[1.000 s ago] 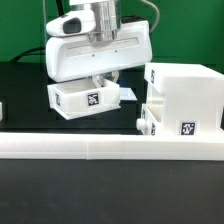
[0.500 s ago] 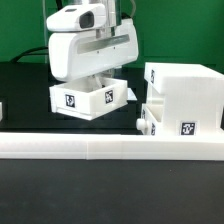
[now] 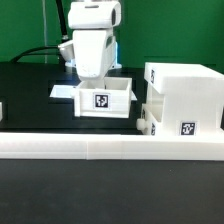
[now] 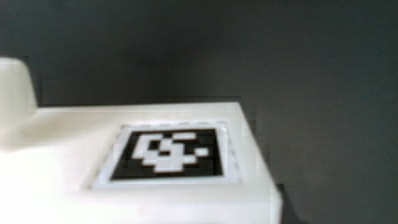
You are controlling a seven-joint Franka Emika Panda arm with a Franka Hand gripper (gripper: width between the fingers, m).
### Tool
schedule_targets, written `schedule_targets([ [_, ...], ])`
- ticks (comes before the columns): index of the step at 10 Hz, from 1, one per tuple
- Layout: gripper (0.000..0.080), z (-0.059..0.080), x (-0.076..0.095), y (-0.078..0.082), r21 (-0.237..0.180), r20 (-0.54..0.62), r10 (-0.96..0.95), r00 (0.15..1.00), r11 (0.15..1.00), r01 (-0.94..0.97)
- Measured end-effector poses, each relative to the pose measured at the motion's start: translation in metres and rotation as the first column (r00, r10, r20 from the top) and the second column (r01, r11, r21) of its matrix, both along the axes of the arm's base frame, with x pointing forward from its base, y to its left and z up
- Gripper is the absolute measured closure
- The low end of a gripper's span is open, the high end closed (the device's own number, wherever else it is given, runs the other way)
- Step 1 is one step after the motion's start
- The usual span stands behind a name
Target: Assemble drawer
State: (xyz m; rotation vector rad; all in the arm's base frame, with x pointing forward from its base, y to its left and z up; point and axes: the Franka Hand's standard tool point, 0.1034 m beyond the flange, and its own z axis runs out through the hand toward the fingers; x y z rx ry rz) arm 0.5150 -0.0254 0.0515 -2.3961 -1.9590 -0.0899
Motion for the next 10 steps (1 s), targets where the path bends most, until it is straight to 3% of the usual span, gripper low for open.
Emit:
schedule_targets([
  [2, 0.0755, 0.002, 0.005, -0.001, -0.031, 0.017, 0.198, 0.98, 0.98, -0.198],
  [5, 0.0755, 0.002, 0.005, -0.001, -0.031, 0.016, 0.198, 0.98, 0.98, -0.197],
  [9, 0.0755, 0.009, 0.03, 0.014, -0.042, 0.038, 0.227, 0.973, 0.973, -0.225],
  [10, 0.0755, 0.008, 0.029, 0.013, -0.041, 0.036, 0.223, 0.974, 0.974, -0.221],
])
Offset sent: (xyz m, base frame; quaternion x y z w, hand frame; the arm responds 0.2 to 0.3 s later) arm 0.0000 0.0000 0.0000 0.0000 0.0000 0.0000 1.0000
